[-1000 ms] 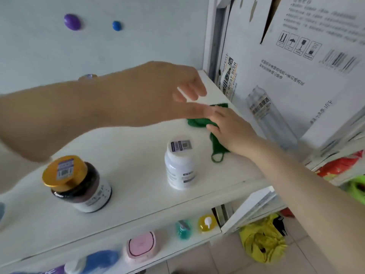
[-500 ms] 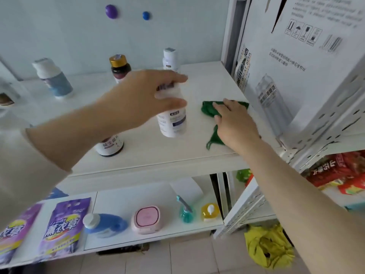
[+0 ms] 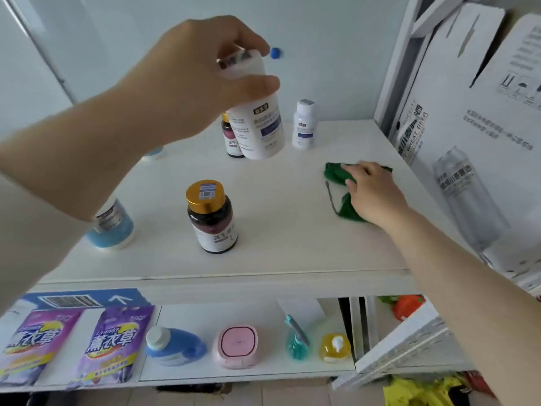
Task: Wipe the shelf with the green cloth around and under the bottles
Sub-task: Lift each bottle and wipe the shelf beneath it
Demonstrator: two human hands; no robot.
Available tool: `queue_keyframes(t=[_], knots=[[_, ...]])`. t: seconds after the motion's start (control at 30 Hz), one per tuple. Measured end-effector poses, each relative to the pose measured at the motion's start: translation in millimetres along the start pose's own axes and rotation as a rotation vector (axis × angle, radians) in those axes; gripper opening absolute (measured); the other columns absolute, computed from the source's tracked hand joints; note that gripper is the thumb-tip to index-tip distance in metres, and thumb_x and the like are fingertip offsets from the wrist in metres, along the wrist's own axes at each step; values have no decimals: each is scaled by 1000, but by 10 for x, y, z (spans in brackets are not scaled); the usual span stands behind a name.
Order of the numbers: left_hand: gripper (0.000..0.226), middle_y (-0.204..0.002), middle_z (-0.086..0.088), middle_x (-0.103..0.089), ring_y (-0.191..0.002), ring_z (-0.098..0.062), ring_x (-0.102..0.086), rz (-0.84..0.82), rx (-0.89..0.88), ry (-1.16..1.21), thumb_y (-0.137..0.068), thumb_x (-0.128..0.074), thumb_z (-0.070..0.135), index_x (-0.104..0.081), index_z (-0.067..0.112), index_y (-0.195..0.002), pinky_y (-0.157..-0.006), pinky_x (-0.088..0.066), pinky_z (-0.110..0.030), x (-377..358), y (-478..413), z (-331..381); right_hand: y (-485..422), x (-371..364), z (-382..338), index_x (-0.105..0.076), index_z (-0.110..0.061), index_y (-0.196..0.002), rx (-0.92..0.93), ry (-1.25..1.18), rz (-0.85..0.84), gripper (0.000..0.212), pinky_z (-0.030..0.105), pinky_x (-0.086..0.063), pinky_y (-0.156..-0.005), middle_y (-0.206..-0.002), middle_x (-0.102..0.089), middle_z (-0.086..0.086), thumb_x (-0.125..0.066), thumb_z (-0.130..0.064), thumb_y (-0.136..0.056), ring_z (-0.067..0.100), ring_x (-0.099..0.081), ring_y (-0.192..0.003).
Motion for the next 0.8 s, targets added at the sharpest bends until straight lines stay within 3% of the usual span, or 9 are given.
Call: queue_keyframes(t=[0.1, 0.23, 0.37, 0.53, 0.7, 0.8], knots=[[39, -110, 12, -56, -90, -10, -51, -2, -1, -23, -83, -56, 43, -53, 33, -121, -59, -30, -4, 7, -46, -71, -324, -230, -344, -31, -25, -142, 46, 23, -29, 43, 37, -25, -109, -150, -24, 7, -29, -27, -99, 26, -20, -138], [39, -115, 10, -58, -88, -9, -50, 5, -16, -28, -84, -55, 44, -52, 33, -120, -51, -32, 6, 15, -77, -92, -180, -396, -891, -35, -31, -139, 305, -22, -136, 41, 35, -27, -106, -149, -28, -3, -31, -26, -98, 19, -24, -136], [39, -115, 10, -58, -88, -9, -51, 9, -33, 1, -83, -55, 45, -53, 33, -120, -52, -30, 10, 80, -71, -72, 255, -332, -899, -43, -36, -133, 571, -55, -255, 38, 28, -24, -109, -148, -31, -14, -36, -26, -97, 8, -24, -136], [40, -107, 15, -55, -76, 6, -51, 35, -13, -7, -82, -54, 47, -52, 35, -120, -53, -32, 7, 213, -53, -112, -202, -352, -901, -51, -26, -130, 411, -106, -165, 36, 26, -21, -109, -143, -41, -2, -37, -17, -97, 17, -33, -132], [40, -119, 14, -58, -101, -6, -56, 85, 24, -8, -84, -54, 44, -52, 33, -122, -69, -35, -5, 322, -2, -234, -426, -648, -1396, -37, -25, -139, 447, 30, -139, 41, 36, -28, -105, -141, -36, 7, -31, -25, -99, 28, -27, -131], [39, -119, 13, -58, -99, -8, -56, 77, 34, -21, -85, -54, 43, -52, 32, -122, -65, -34, -2, 316, 18, -259, -316, -665, -1512, -39, -30, -137, 534, 32, -197, 40, 36, -29, -105, -142, -35, 3, -31, -26, -98, 25, -26, -132]])
Point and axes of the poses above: each hand's wrist, its own y-axis away from the middle knuckle, its own x-axis out of the back of the hand, z = x × y, the point moved 3 cm from there along -y, towards the middle knuckle
